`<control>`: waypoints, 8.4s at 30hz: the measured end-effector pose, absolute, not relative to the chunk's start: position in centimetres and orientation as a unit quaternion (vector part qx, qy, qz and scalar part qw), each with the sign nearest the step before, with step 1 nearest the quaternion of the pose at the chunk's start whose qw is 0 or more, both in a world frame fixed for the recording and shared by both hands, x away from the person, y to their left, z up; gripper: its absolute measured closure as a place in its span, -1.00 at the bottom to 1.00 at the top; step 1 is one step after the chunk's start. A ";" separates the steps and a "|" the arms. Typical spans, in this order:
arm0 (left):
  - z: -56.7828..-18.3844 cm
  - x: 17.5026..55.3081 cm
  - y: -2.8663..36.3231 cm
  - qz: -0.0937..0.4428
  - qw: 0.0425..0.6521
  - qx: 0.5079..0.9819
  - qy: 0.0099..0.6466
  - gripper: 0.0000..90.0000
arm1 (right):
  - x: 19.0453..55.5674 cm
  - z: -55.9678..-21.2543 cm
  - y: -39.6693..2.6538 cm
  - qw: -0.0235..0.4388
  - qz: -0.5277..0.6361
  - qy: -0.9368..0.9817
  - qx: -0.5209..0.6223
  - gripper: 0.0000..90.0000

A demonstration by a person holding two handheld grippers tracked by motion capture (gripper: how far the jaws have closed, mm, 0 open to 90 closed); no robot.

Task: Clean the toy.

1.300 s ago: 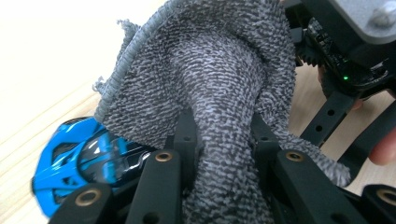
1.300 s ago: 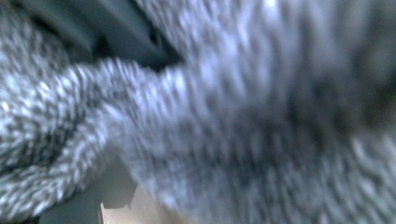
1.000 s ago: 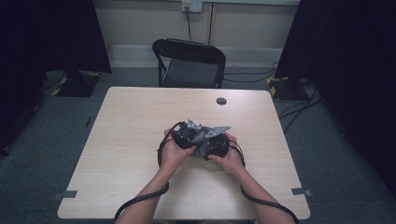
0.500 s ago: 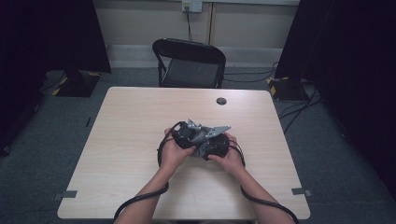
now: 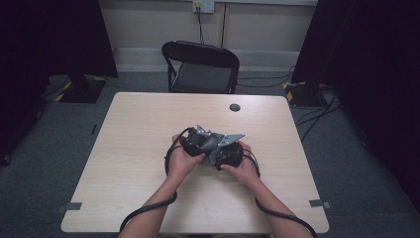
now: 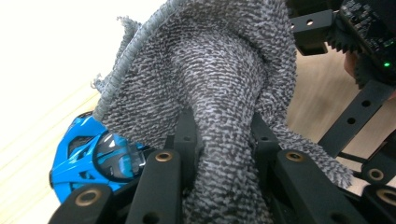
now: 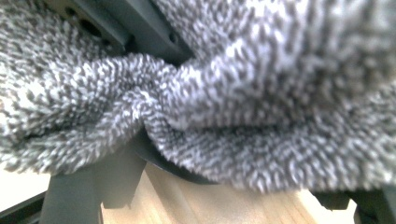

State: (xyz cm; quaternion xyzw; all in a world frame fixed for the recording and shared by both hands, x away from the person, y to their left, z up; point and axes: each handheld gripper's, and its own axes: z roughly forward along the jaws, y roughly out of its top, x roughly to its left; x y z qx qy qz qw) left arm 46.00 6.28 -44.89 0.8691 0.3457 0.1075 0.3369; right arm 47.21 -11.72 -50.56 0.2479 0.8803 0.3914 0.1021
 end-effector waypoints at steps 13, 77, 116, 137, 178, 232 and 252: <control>-44.8 46.5 7.8 0.112 0.337 0.863 0.360 0.58 | 47.2 -50.6 -11.7 0.102 0.391 0.880 0.248 -0.46; -45.8 50.0 12.1 0.120 0.309 0.841 0.428 0.58 | 47.2 -50.6 -11.7 0.102 0.392 0.881 0.246 -0.46; -47.4 51.3 15.8 0.135 0.283 0.818 0.483 0.58 | 47.2 -50.6 -11.8 0.103 0.392 0.881 0.246 -0.46; -43.9 49.6 17.2 0.154 0.326 0.806 0.469 0.58 | 47.2 -50.6 -11.8 0.103 0.392 0.881 0.246 -0.46; -45.1 45.8 4.7 0.121 0.325 0.882 0.320 0.58 | 47.2 -50.6 -11.8 0.103 0.392 0.880 0.246 -0.46; -46.0 50.1 11.5 0.125 0.316 0.832 0.438 0.57 | 47.2 -50.6 -11.8 0.103 0.392 0.881 0.246 -0.46; -46.5 50.7 13.0 0.123 0.317 0.820 0.461 0.58 | 47.2 -50.6 -11.8 0.103 0.392 0.881 0.246 -0.46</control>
